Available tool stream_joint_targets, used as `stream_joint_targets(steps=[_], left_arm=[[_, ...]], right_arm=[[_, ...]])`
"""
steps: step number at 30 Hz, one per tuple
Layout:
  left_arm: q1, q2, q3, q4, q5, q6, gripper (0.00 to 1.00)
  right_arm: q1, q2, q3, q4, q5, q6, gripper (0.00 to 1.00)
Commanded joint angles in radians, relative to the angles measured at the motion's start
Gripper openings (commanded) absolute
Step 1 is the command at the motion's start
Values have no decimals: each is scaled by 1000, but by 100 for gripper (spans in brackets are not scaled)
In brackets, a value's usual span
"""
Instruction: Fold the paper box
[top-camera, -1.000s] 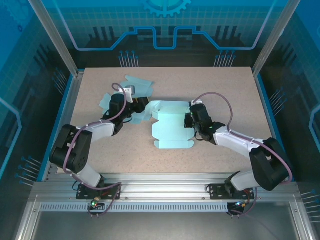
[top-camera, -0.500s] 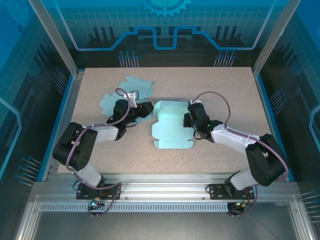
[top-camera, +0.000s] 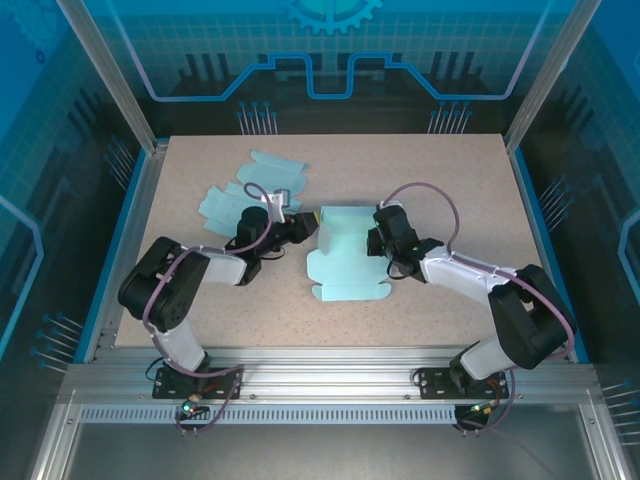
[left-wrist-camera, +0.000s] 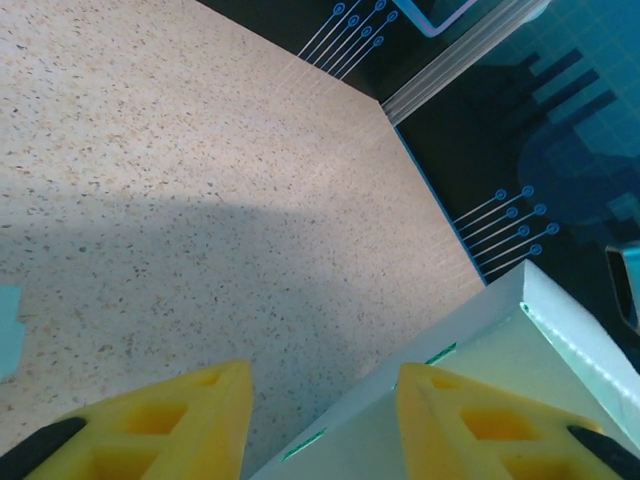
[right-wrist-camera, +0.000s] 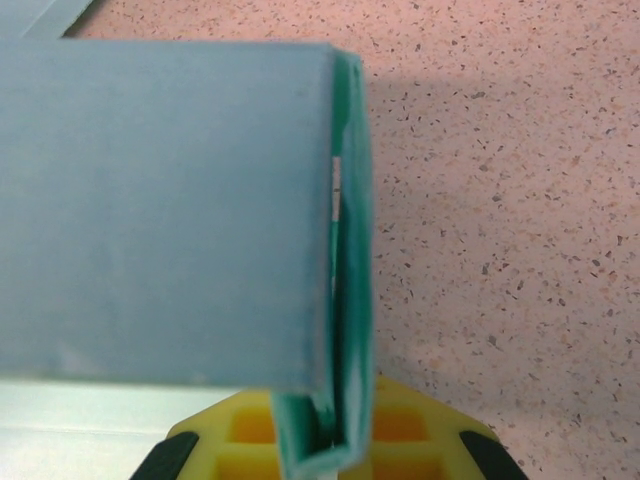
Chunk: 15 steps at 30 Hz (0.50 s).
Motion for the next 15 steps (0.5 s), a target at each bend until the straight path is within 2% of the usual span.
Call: stream_joint_targets(steps=[1, 7, 15], left_arm=[[-19, -82, -32, -88, 32, 141, 44], [-36, -144, -24, -294, 34, 287, 44], [-82, -126, 24, -347, 51, 339, 44]], right_arm=[[17, 12, 37, -3, -8, 11, 0], [15, 29, 50, 0, -11, 7, 0], [15, 40, 59, 0, -25, 1, 0]])
